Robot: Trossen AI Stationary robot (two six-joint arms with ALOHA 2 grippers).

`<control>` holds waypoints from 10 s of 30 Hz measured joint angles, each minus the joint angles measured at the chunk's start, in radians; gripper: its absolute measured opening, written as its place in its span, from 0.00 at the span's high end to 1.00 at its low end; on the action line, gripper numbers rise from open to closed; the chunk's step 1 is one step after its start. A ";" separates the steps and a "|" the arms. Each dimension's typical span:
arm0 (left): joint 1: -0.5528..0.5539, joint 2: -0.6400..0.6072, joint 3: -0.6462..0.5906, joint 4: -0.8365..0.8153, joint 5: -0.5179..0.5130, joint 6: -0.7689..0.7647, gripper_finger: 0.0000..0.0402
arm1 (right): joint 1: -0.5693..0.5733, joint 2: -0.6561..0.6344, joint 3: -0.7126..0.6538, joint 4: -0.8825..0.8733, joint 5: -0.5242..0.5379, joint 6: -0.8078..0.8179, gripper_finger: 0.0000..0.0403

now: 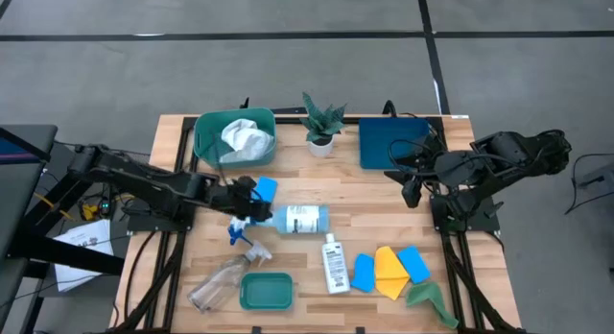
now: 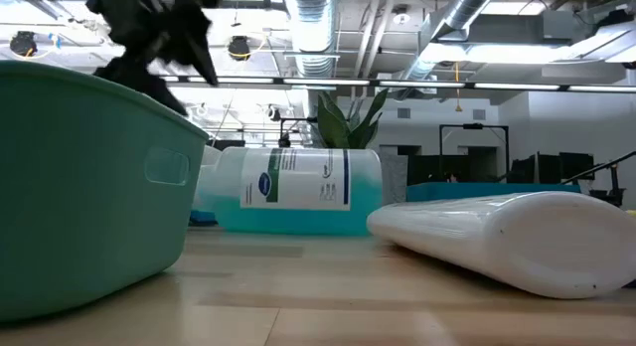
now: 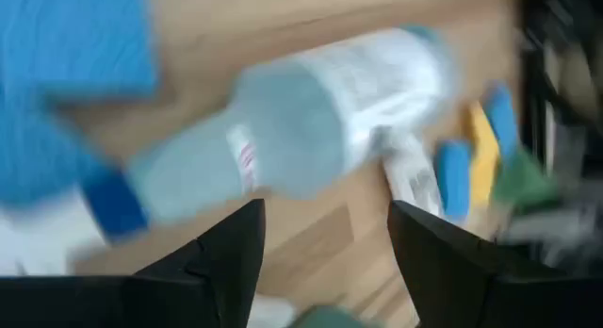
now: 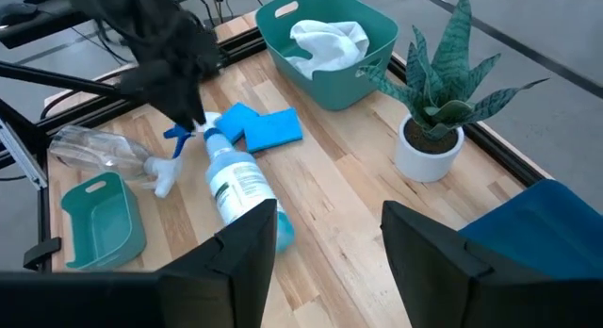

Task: Pick & Place Kitchen Items
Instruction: Put the white spray bottle into the blue bin

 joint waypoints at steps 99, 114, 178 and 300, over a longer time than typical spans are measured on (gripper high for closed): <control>0.063 -0.550 -0.508 -0.069 0.253 0.143 0.48 | -0.019 0.064 0.000 0.007 -0.048 0.021 0.54; 0.063 -0.519 -0.662 0.285 0.280 0.155 0.53 | -0.021 0.064 0.000 0.009 -0.056 0.029 0.54; 0.128 -0.138 0.234 -0.366 0.281 0.704 0.94 | -0.032 0.064 0.000 0.021 -0.051 -0.006 0.54; 0.134 0.290 1.081 -1.134 0.242 0.972 0.95 | -0.290 0.464 0.051 0.859 -0.734 -0.578 0.34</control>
